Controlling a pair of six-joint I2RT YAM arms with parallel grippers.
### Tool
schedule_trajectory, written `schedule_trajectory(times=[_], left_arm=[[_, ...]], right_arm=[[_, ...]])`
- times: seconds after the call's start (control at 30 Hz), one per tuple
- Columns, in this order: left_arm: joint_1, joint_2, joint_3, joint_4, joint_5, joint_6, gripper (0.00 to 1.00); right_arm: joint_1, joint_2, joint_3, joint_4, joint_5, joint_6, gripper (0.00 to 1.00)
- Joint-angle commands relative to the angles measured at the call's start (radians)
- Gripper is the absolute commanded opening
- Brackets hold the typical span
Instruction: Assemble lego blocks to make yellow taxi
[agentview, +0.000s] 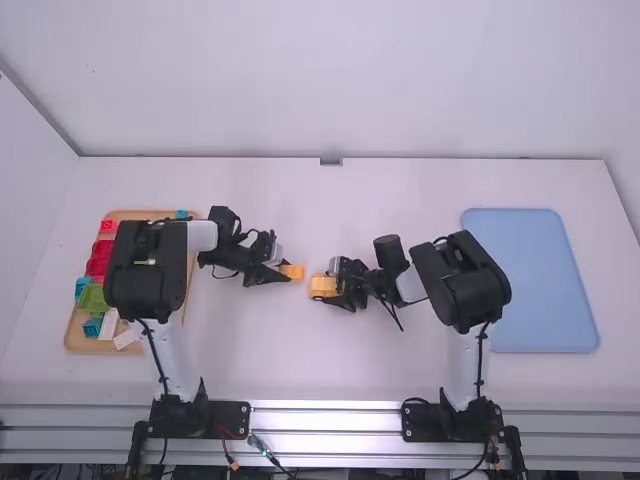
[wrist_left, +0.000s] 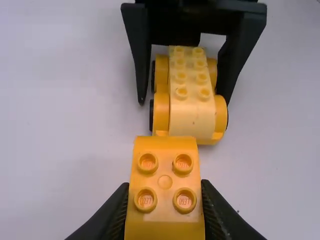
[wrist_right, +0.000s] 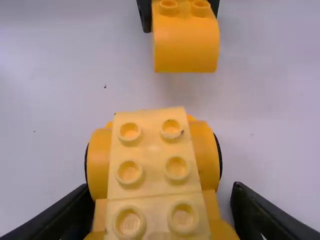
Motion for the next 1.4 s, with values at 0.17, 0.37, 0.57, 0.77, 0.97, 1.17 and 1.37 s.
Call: schedule_trajectory(times=[0.17,0.37,0.57,0.77,0.97,1.17,1.37], left_arm=[[-0.039,-0.148,-0.031,-0.005,0.027,-0.008,0.29],[-0.074,-0.182,-0.077,0.014,0.054,-0.008,0.24],[-0.114,-0.182,-0.145,0.151,0.114,-0.085,0.23],[-0.169,-0.182,-0.225,0.465,0.070,-0.403,0.21],[-0.202,-0.182,-0.248,0.543,0.072,-0.483,0.21],[-0.243,-0.182,-0.251,0.549,0.014,-0.565,0.14],[-0.270,-0.182,-0.274,0.550,-0.032,-0.618,0.09]], right_arm=[[-0.003,0.013,0.007,-0.004,0.001,-0.008,0.77],[-0.013,0.013,0.005,-0.009,-0.008,-0.033,0.86],[-0.030,0.013,-0.014,-0.002,-0.031,-0.058,0.82],[-0.064,0.013,-0.020,-0.004,-0.105,-0.119,0.69],[-0.070,0.013,-0.027,-0.004,-0.108,-0.128,0.67],[-0.054,0.013,-0.033,-0.005,-0.104,-0.127,0.54],[-0.056,0.013,-0.042,-0.001,-0.083,-0.101,0.53]])
